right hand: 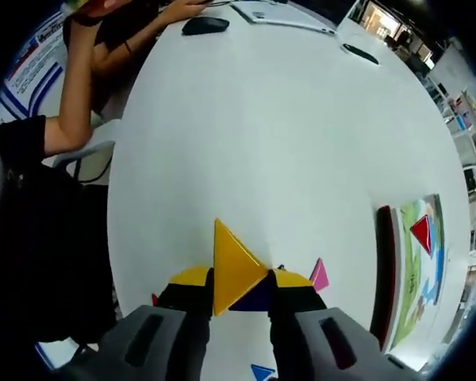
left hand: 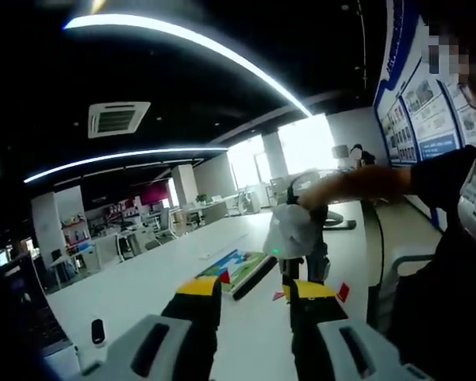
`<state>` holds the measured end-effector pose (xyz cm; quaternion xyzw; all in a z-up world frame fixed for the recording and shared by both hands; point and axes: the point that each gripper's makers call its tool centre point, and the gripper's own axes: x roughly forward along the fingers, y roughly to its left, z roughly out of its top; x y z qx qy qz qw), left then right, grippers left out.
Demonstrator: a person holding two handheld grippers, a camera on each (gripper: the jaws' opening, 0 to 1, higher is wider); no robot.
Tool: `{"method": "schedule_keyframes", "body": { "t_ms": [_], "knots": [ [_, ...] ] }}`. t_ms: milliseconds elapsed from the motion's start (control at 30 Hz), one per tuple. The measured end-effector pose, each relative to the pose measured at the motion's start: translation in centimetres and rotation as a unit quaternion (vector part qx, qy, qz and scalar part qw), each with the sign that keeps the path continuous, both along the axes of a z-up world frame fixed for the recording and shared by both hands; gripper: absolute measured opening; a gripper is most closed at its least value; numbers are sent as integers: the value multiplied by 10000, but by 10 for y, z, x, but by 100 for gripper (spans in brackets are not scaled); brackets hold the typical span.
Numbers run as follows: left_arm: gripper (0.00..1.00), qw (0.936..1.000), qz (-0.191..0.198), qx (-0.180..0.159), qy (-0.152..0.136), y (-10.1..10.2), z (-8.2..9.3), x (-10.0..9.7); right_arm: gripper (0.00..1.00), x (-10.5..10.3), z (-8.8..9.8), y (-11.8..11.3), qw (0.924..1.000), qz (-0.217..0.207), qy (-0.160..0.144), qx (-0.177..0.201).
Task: Pick up the tangram pieces one by one and place each piece onto its matching region on the pattern sheet, fitting the shapes together until the outline on the sheet is completely filled by the tangram pieces
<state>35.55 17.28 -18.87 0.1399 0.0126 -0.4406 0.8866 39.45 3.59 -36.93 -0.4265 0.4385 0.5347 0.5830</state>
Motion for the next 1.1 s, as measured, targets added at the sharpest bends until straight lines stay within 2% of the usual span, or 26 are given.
{"method": "schedule_keyframes", "body": {
  "t_ms": [233, 300, 400, 767, 900, 1100],
  "knots": [
    [36, 9997, 148, 163, 107, 2, -9, 6, 28, 1, 0, 0, 10000, -39, 34, 40],
    [36, 9996, 133, 194, 139, 2, -12, 6, 28, 1, 1, 0, 9996, -230, 133, 127],
    [36, 9996, 68, 221, 176, 0, -14, 4, 28, 0, 3, 1, 9991, -271, 223, 224],
    [36, 9988, -252, 259, 321, -5, -24, -5, 28, 3, 19, -4, 9997, 9, -81, 214],
    [36, 9974, -450, 405, 382, -10, -32, -11, 28, 11, 25, -10, 9997, -21, -179, 176],
    [36, 9969, -501, 473, 391, -11, -35, -13, 28, 21, 33, -20, 9995, -139, -247, 145]
  ]
}}
